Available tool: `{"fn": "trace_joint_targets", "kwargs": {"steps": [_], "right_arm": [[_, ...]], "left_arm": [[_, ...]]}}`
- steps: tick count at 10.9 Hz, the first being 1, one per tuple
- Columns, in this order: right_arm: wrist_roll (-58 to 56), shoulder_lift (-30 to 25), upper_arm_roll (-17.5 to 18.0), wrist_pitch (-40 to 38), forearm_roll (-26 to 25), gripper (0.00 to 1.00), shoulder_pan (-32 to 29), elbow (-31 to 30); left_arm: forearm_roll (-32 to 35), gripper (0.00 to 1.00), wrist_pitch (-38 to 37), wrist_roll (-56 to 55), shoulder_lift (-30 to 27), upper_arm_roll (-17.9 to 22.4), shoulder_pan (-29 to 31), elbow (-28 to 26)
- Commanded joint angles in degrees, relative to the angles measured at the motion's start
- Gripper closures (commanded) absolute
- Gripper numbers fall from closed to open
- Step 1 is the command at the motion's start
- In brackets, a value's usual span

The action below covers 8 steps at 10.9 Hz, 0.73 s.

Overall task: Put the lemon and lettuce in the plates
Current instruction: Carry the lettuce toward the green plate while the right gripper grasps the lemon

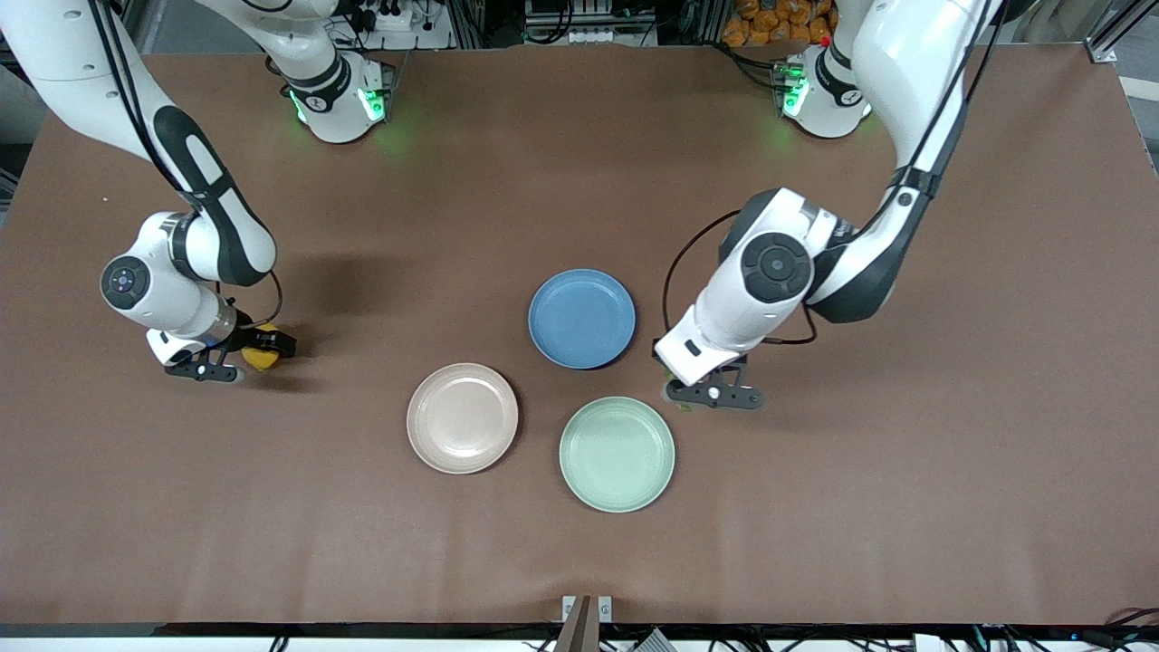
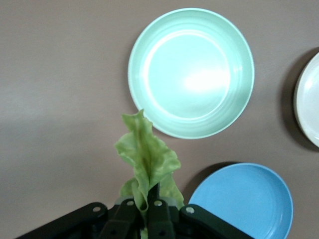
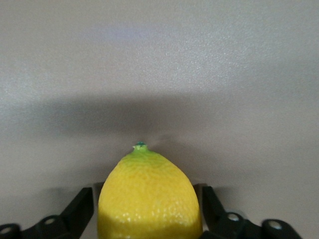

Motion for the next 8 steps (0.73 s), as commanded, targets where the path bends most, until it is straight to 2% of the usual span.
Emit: {"fn": "trace_joint_targets", "kwargs": {"steps": [1,2,4,6,8], "right_arm": [[-0.02,-0.03,-0.02,0.37,0.51,0.4,-0.12,-0.24],[-0.02,-0.03,-0.02,0.11,0.51,0.48,-0.12,-0.07],[-0.02,-0.03,-0.02,-1.46,0.51,0.52,-0.3,0.72],[-0.02,-0.03,-0.02,-8.99,0.59,0.52,-0.13,4.92],[0.07,-0.03,0.33,-10.35,0.59,0.52,0.49,6.43]], "left_arm": [[1.07,1.0,9.43,-0.24,3.92,0.51,-2.0,0.27],[1.68,1.0,12.17,0.11,5.32,0.6,-2.62,0.36],[3.78,1.0,17.79,1.6,7.61,0.6,-2.71,0.36],[4.41,1.0,22.45,6.07,9.46,0.86,-2.71,0.36],[4.23,1.0,23.44,14.05,10.78,2.61,-2.63,1.24]]}}
